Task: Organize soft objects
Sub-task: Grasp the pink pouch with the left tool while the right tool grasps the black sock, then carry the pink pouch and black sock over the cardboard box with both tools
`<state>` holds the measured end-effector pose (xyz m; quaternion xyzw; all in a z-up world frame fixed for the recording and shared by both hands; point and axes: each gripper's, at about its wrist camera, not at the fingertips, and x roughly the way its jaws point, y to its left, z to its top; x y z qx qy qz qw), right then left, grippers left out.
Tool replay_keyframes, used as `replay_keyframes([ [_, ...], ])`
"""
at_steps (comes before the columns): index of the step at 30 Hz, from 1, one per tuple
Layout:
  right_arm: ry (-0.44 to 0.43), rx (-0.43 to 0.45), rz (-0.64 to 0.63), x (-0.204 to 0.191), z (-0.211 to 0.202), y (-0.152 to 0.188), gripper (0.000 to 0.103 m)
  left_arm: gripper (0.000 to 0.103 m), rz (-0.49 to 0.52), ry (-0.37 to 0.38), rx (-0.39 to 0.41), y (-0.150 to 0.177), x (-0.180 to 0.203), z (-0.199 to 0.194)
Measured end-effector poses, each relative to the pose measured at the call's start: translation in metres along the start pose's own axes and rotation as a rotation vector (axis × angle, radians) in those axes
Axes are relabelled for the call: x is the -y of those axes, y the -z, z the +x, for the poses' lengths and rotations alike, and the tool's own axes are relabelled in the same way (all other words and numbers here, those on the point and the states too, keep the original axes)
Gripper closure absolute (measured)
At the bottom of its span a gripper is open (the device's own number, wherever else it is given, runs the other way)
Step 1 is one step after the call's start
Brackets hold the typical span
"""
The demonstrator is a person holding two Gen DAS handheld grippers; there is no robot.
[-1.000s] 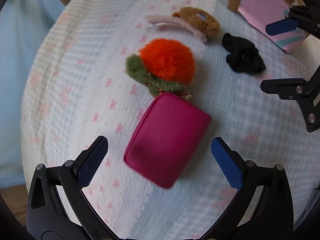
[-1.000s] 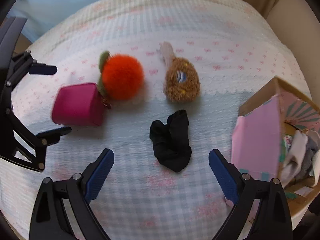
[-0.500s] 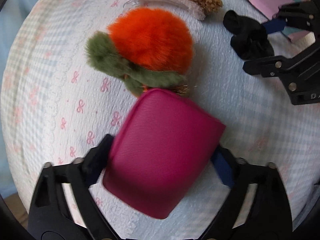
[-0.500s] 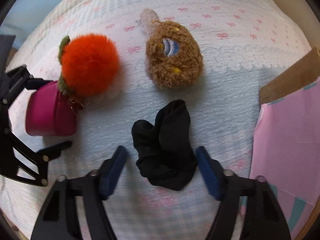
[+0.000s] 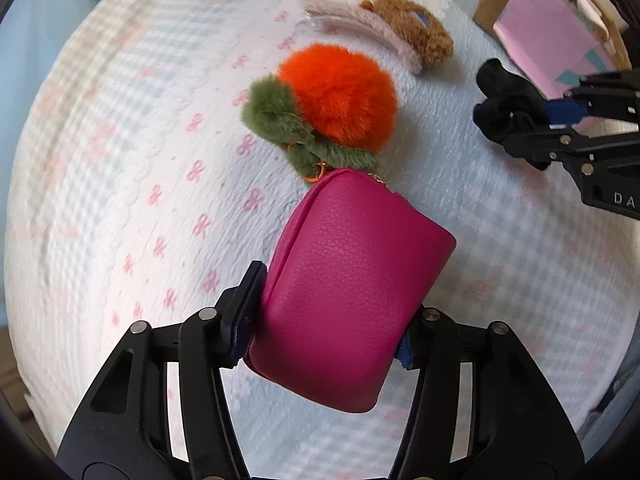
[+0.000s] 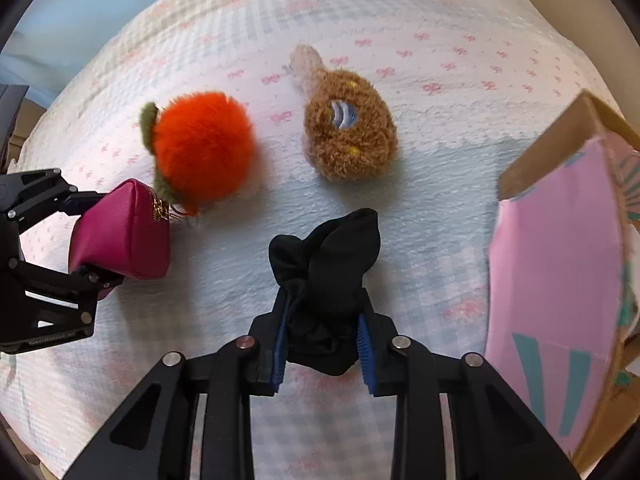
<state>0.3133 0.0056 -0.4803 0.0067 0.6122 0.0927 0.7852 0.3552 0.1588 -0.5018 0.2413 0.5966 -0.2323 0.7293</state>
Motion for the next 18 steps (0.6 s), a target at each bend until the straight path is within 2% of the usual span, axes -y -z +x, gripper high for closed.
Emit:
replay_keyframes([
  [8,-0.021,0.067,0.005,-0.004,-0.058,0.026,0.076,0.053,-0.121,-0.004,0.073,0.027,0.011,-0.065],
  [12,-0.029,0.104,0.028,-0.007,-0.092,0.040,0.076,0.053,-0.186,-0.015,0.113,0.041,0.030,-0.103],
  [15,-0.040,0.141,0.055,-0.006,-0.117,0.046,0.076,0.053,-0.227,-0.028,0.136,0.038,0.035,-0.126],
  [18,-0.041,0.188,0.062,-0.008,-0.148,0.049,0.076,0.053,-0.277,0.003,0.173,0.040,0.042,-0.150],
])
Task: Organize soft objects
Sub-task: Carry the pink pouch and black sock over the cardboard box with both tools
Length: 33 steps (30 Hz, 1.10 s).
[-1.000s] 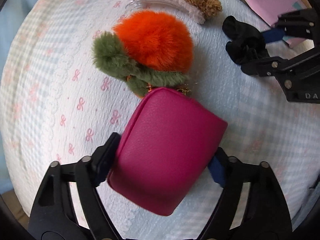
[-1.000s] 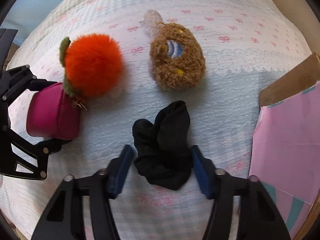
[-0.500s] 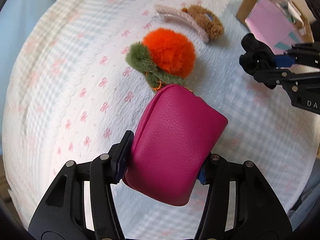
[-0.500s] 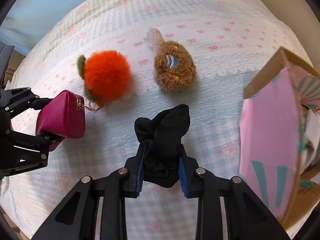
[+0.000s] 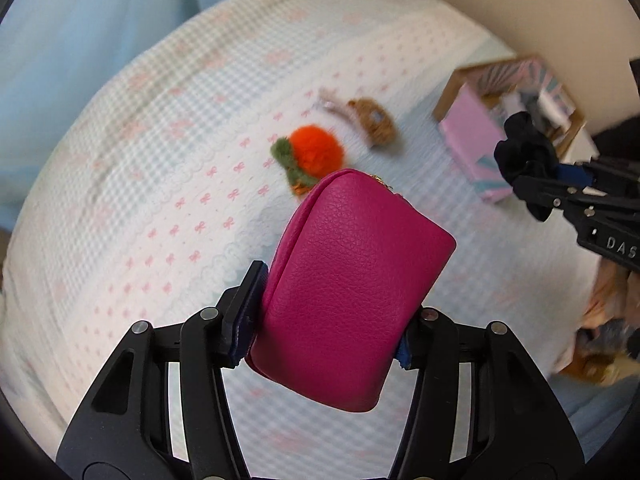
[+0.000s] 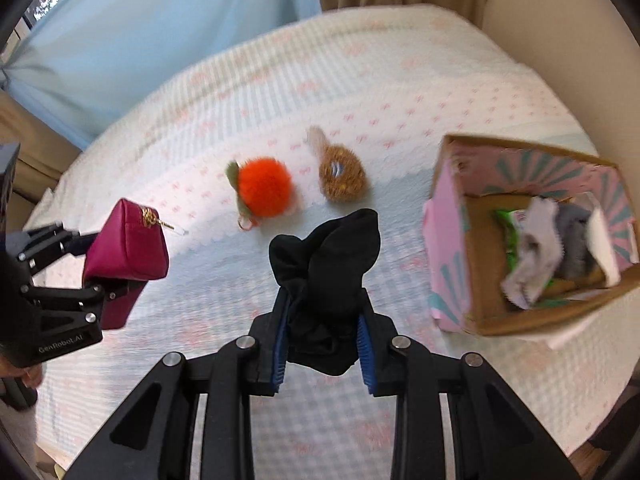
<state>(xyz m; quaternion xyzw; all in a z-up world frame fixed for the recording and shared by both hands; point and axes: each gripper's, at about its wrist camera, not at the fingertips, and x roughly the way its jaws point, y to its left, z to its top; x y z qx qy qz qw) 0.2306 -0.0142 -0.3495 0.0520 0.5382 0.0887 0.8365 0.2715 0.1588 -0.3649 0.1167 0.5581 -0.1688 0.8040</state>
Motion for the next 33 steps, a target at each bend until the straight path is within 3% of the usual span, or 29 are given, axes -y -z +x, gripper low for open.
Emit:
replay_keyframes([
  [9,0.012,0.127,0.020,0.022,-0.105,0.001,0.076,0.053,-0.044,0.039,0.121,-0.013,0.064,-0.075],
  [18,-0.016,0.199,0.089,0.079,-0.166,-0.006,0.076,0.053,-0.041,0.063,0.200,-0.057,0.140,-0.113],
  [25,-0.052,0.197,0.089,0.144,-0.173,-0.030,0.076,0.053,-0.098,0.053,0.189,-0.103,0.192,-0.097],
  [33,-0.074,0.123,0.035,0.221,-0.147,-0.069,0.076,0.053,-0.213,0.036,0.138,-0.151,0.239,-0.044],
])
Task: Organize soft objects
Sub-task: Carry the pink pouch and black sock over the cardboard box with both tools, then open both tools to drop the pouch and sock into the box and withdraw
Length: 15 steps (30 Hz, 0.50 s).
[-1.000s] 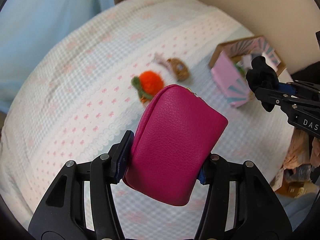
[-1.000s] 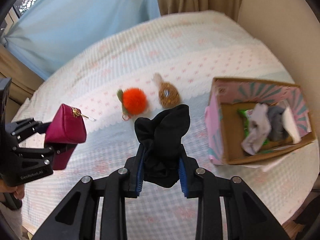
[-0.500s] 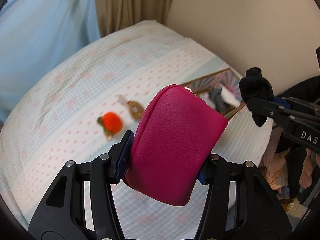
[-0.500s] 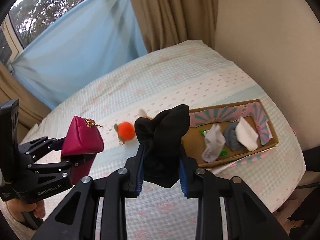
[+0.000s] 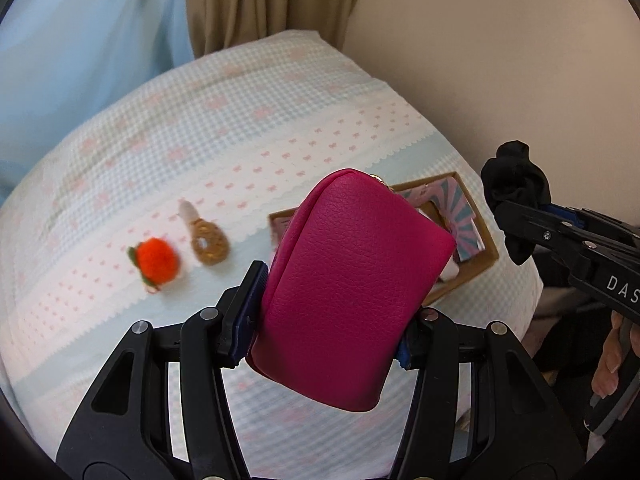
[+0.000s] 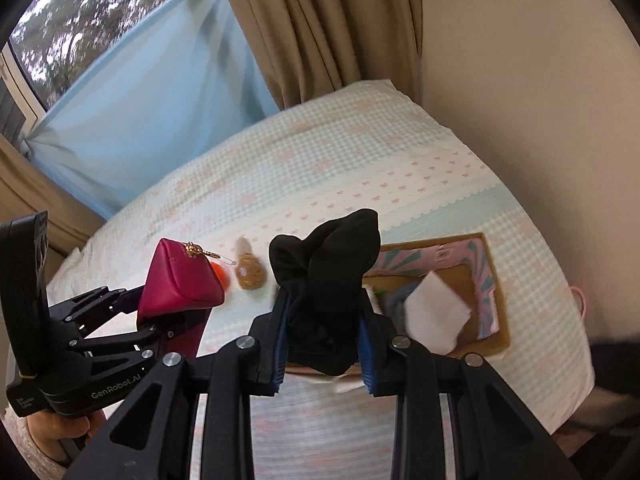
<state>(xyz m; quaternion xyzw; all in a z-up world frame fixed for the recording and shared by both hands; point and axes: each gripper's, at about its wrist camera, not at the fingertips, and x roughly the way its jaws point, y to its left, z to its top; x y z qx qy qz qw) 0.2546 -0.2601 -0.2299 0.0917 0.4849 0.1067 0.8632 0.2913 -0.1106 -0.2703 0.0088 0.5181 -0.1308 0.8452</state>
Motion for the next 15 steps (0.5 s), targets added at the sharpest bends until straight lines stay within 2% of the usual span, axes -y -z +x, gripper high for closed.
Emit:
replay_keyframes([
  [5,-0.015,-0.085,-0.017,0.036,0.032,-0.020,0.076,0.053,-0.070,-0.004,-0.042,-0.009,0.015,0.043],
  [8,-0.038,-0.145,-0.019,0.052,0.060,-0.028,0.076,0.053,-0.102,-0.006,-0.094,-0.007,0.019,0.077],
  [15,-0.096,-0.286,0.021,0.073,0.133,-0.022,0.076,0.053,-0.146,-0.057,-0.189,0.012,0.014,0.140],
])
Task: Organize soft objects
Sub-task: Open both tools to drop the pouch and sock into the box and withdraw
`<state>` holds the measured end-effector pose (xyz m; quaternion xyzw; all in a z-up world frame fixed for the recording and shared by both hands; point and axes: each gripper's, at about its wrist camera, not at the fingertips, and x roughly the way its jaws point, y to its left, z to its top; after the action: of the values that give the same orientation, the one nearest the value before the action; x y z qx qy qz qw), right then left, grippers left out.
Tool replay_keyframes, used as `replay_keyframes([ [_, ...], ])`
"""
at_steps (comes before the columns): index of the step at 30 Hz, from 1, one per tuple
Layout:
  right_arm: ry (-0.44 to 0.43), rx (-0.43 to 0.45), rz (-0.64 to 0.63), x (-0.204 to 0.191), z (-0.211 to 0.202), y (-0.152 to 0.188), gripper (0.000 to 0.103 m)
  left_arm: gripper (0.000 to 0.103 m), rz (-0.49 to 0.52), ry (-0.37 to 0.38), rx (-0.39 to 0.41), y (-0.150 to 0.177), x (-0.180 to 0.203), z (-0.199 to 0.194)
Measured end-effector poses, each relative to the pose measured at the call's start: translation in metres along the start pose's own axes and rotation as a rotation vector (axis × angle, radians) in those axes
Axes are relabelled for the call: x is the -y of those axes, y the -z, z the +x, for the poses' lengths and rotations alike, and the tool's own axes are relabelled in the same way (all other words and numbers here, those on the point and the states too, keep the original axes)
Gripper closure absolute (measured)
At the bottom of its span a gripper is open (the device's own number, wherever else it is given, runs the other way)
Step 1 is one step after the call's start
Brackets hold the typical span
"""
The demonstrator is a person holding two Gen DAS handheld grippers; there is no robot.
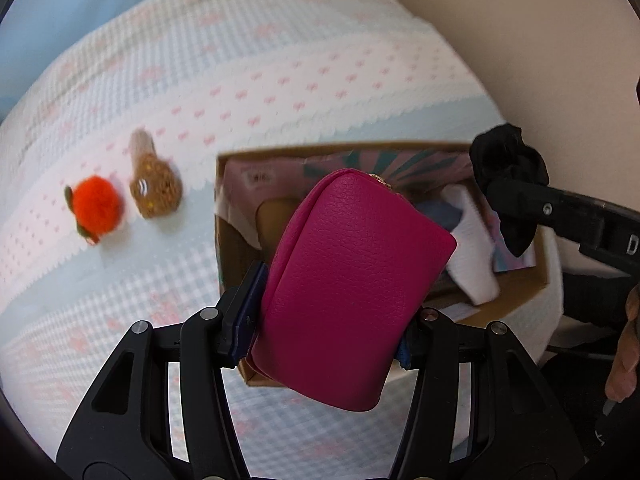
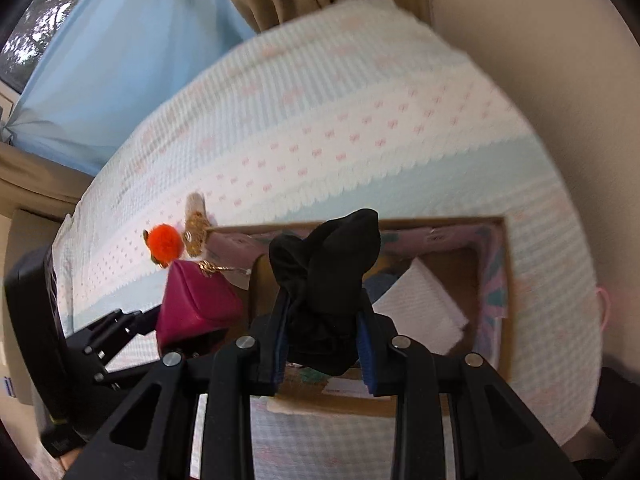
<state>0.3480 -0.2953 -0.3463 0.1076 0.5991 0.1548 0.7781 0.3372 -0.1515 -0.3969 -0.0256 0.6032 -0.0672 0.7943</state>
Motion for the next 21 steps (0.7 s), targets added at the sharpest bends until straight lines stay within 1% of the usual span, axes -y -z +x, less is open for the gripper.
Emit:
replay_keyframes([
  [5,-0.033,-0.070,0.020,0.005,0.028,0.000,0.076,0.053,-0.029,-0.010,-0.058,0.006,0.002,0.024],
  [6,-0.041,-0.083,0.028,0.006,0.031,0.000,0.076,0.051,-0.026,-0.004,-0.055,0.006,0.002,0.024],
  [8,-0.068,-0.104,0.036,0.006,0.036,-0.002,0.075,0.035,-0.015,-0.007,-0.047,0.006,0.004,0.022],
  [9,-0.072,-0.107,0.032,0.005,0.037,-0.002,0.063,0.009,-0.011,-0.024,-0.047,0.007,0.004,0.020],
  [10,-0.064,-0.102,0.024,0.004,0.037,-0.002,0.037,0.001,-0.010,-0.038,-0.038,0.007,0.004,0.017],
  [11,-0.055,-0.088,0.018,0.004,0.037,-0.003,0.021,0.000,-0.010,-0.042,-0.029,0.006,0.002,0.014],
  [12,-0.052,-0.076,0.017,0.004,0.036,-0.002,0.000,0.000,-0.013,-0.037,-0.026,0.006,0.001,0.012],
  [15,-0.039,-0.054,0.020,0.005,0.031,0.001,0.000,0.000,-0.027,-0.016,-0.031,0.009,-0.004,0.009],
  [21,-0.017,-0.018,0.015,0.003,0.020,0.009,0.000,0.000,-0.015,-0.011,-0.018,0.017,-0.005,-0.008],
])
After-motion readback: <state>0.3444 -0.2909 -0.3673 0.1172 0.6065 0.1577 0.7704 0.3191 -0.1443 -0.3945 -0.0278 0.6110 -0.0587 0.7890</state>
